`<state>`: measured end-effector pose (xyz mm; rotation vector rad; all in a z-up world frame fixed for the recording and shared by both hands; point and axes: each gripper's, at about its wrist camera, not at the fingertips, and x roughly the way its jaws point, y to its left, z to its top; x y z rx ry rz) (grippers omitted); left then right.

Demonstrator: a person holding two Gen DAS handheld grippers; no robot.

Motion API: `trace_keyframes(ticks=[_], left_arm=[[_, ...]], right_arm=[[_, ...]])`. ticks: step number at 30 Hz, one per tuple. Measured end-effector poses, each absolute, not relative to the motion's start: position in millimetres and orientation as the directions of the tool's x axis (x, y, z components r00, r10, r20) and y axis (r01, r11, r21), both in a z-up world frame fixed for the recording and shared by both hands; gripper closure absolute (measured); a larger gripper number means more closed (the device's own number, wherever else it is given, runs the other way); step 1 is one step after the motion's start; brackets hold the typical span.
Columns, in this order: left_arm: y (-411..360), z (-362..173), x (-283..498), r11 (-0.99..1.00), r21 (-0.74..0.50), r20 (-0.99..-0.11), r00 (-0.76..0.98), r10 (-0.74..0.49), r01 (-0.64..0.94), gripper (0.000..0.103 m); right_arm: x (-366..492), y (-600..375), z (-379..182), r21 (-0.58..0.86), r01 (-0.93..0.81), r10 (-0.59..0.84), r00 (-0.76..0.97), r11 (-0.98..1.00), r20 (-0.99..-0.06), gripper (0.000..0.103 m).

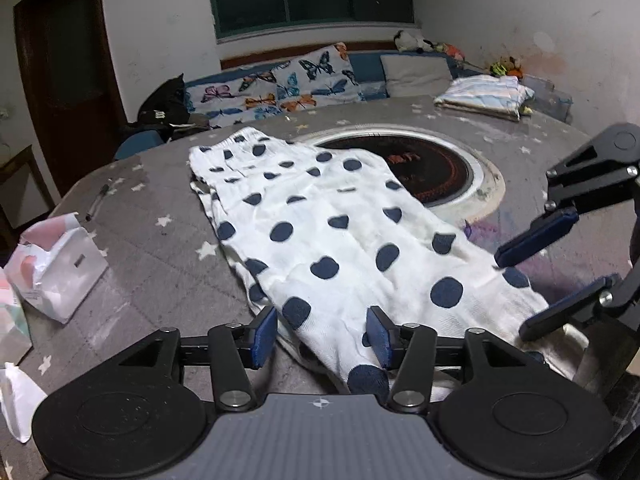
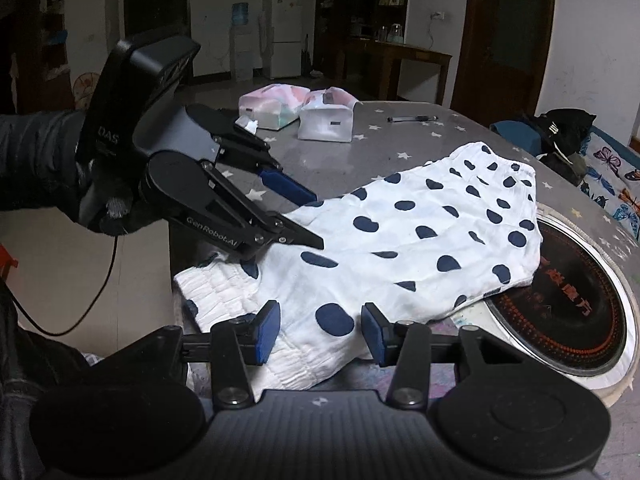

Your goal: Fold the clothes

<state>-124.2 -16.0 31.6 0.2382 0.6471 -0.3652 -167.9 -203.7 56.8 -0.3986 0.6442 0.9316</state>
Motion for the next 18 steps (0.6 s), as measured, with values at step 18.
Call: trace_keyframes(ticks=[18], left_arm=[[-35,34,-130,0.916,0.062,-0.587,0.757,-0.287,0.395,0.018]], right_arm=[[-177,-211,71,-0.055,-0.803,0.616,0.497,0.593,-0.611,0.054]])
